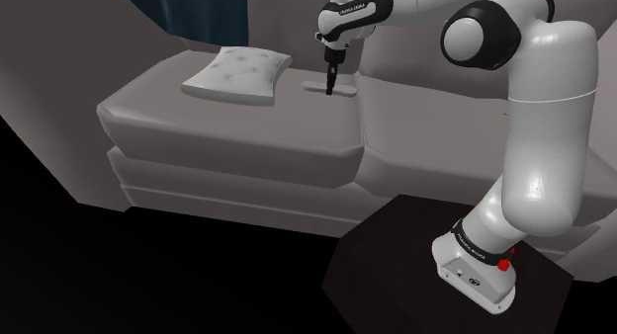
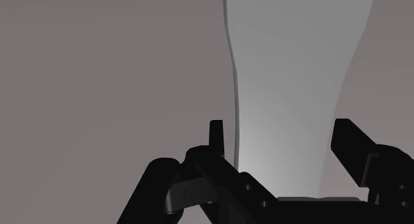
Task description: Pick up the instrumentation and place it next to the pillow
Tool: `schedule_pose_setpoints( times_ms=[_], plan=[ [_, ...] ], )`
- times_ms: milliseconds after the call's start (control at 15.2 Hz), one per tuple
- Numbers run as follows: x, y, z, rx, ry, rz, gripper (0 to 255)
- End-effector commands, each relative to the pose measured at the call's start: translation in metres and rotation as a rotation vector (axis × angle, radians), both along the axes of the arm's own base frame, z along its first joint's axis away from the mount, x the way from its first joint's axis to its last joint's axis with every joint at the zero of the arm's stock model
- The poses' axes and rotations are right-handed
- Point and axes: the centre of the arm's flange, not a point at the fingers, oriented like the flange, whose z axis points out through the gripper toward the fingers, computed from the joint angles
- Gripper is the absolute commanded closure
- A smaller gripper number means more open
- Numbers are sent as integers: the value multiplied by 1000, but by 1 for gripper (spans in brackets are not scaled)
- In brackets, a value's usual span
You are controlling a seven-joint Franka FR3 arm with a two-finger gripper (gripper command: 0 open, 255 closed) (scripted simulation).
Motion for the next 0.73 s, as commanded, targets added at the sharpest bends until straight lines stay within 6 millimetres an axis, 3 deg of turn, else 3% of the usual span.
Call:
schedule_pose_setpoints(
  times_ms=[0,198,660],
  plan=[
    [0,0,-10,0,-1,0,255],
    [0,0,-25,0,-1,0,255],
    [0,0,-25,0,-1,0,255]
  ],
)
